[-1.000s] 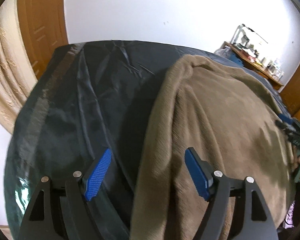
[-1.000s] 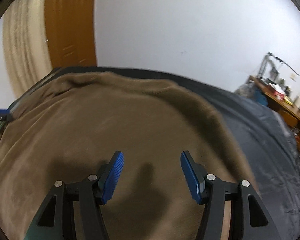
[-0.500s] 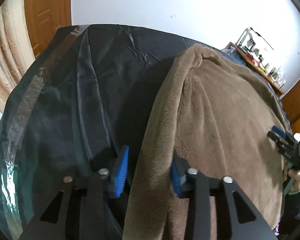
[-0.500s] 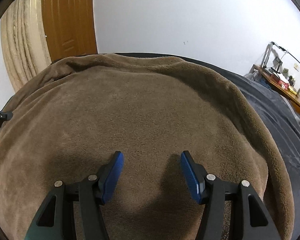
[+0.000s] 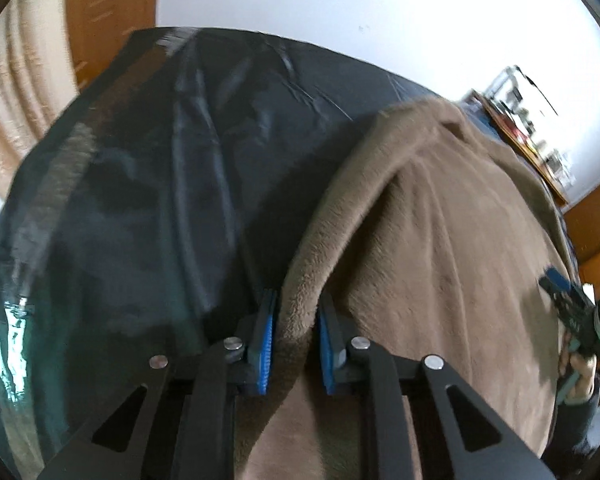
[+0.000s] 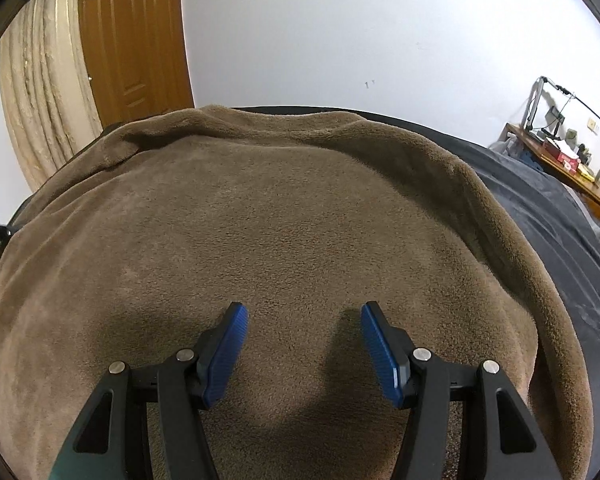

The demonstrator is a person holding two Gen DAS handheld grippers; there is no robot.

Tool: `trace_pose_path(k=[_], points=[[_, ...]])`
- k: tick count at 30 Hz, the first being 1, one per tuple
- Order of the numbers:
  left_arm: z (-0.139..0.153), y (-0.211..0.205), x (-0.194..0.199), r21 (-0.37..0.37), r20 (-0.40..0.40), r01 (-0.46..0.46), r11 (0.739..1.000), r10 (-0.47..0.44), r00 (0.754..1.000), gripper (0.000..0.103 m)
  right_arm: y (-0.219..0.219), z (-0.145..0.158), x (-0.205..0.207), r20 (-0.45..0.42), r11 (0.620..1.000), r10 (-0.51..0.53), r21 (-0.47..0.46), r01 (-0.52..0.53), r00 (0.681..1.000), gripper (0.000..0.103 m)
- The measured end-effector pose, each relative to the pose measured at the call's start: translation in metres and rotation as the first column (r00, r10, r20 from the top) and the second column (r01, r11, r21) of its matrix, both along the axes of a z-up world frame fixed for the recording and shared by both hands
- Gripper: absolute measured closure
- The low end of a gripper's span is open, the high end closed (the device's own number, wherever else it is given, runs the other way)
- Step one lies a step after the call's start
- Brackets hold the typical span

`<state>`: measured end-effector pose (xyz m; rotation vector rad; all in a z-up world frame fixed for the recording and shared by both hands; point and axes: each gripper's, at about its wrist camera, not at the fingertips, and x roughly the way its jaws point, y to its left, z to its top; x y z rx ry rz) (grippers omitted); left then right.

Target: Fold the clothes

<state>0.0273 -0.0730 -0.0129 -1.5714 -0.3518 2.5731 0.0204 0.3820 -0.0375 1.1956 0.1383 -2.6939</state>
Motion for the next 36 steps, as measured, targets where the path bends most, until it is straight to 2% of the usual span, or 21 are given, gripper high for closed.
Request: trace_pose_path(k=[3,4,7,9,11,14,17,18,20,21,24,25,27,29,32,36], points=[[-0.001,0.004,0.0,-0.039,-0.002,0.0,0.999,0.0,1.0,0.084,0.005,-0.001,-0.003,0.005,1.0,-0.002,-0.009,0.002,1.0,0.042],[0.0,0.003,-0.001,-0.067,-0.007,-0.024,0.997,0.024,1.0,0.097,0.006,-0.001,-0.003,0.005,1.0,-0.003,-0.01,0.003,1.0,0.042],[0.012,0.002,-0.006,-0.141,-0.029,-0.056,0.988,0.053,0.998,0.097,0.007,-0.001,-0.003,0.004,1.0,-0.004,-0.009,0.004,1.0,0.042],[0.029,0.001,-0.013,-0.22,-0.069,-0.089,0.971,0.075,0.995,0.097,0.008,-0.001,-0.003,0.004,1.0,-0.005,-0.007,0.005,1.0,0.042],[0.056,0.0,-0.026,-0.319,-0.13,-0.13,0.939,0.092,0.987,0.097,0.006,-0.001,-0.003,0.006,1.0,-0.009,-0.007,0.009,1.0,0.042],[0.082,0.003,-0.047,-0.415,-0.188,-0.153,0.897,0.08,0.979,0.098,0.008,-0.001,-0.002,0.012,1.0,-0.012,-0.012,0.013,1.0,0.042],[0.087,0.007,-0.078,-0.476,-0.171,-0.141,0.868,0.066,0.983,0.097,0.01,-0.002,-0.002,0.024,1.0,-0.015,-0.024,0.015,1.0,0.042],[0.081,0.006,-0.088,-0.495,-0.144,-0.132,0.859,0.068,0.987,0.097,0.011,-0.002,-0.003,0.028,0.999,-0.016,-0.029,0.017,0.999,0.042],[0.06,0.007,-0.109,-0.528,-0.075,-0.105,0.843,0.076,0.994,0.094,0.015,-0.003,-0.004,0.037,0.999,-0.022,-0.042,0.023,0.999,0.042],[0.044,0.006,-0.118,-0.556,-0.03,-0.089,0.827,0.088,0.996,0.094,0.017,-0.004,-0.005,0.041,0.998,-0.024,-0.05,0.026,0.999,0.042],[0.016,0.005,-0.121,-0.581,0.035,-0.063,0.811,0.102,0.994,0.093,0.017,-0.004,-0.008,0.047,0.998,-0.026,-0.061,0.029,0.999,0.042],[0.009,0.003,-0.121,-0.589,0.046,-0.06,0.806,0.107,0.993,0.09,0.017,-0.004,-0.009,0.049,0.998,-0.025,-0.062,0.028,0.999,0.042],[0.005,-0.003,-0.118,-0.609,0.049,-0.067,0.791,0.121,0.991,0.079,0.016,-0.004,-0.01,0.05,0.998,-0.024,-0.062,0.027,0.998,0.042],[0.004,-0.011,-0.114,-0.618,0.041,-0.088,0.782,0.144,0.989,0.05,0.014,-0.004,-0.011,0.051,0.998,-0.023,-0.063,0.026,0.998,0.042],[0.012,-0.029,-0.104,-0.604,0.015,-0.144,0.784,0.192,0.981,0.03,0.014,-0.004,-0.01,0.052,0.998,-0.018,-0.065,0.022,0.999,0.042],[0.038,-0.034,-0.09,-0.525,-0.067,-0.235,0.818,0.236,0.969,0.028,0.017,-0.005,-0.009,0.051,0.998,-0.017,-0.064,0.02,0.999,0.042]])
